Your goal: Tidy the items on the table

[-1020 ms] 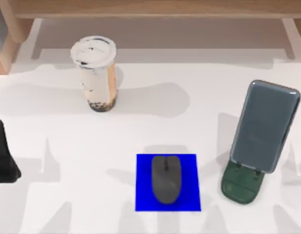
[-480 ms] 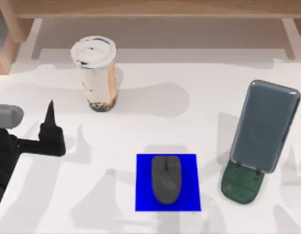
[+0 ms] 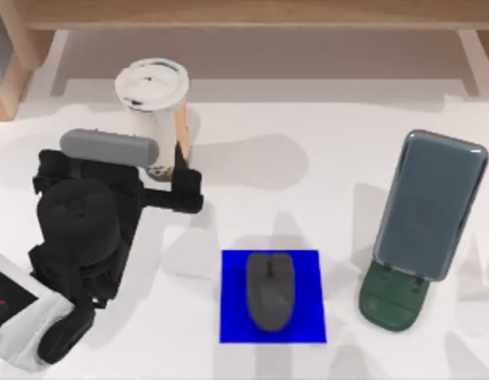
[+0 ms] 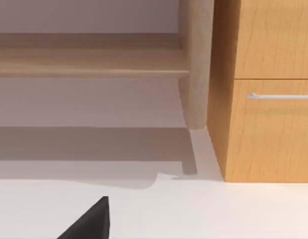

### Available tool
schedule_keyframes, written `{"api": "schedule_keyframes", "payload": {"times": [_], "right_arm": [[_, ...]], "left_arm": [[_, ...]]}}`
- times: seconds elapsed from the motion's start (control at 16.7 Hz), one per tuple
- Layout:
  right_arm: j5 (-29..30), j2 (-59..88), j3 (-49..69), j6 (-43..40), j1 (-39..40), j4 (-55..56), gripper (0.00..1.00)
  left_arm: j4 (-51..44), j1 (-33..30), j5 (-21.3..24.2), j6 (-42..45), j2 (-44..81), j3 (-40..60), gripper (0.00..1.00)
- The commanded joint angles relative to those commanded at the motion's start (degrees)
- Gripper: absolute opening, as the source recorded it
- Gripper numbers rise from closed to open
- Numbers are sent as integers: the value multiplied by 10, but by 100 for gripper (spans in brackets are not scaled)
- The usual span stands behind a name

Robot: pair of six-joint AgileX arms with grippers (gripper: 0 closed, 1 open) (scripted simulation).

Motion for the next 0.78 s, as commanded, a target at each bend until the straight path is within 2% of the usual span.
{"api": "schedule_keyframes", "payload": {"times": [0.18, 0.36, 0.54, 0.78], "right_arm": [[0, 0, 0, 0, 0, 0, 100], [0, 0, 0, 0, 0, 0, 100], [0, 0, 0, 0, 0, 0, 100], [0, 0, 0, 0, 0, 0, 100]], "left_arm": [[106, -6, -24, -8, 142, 61, 100], [183, -2, -40, -15, 232, 113, 100], [216, 3, -46, -18, 268, 140, 100], [216, 3, -46, -18, 268, 140, 100]]}}
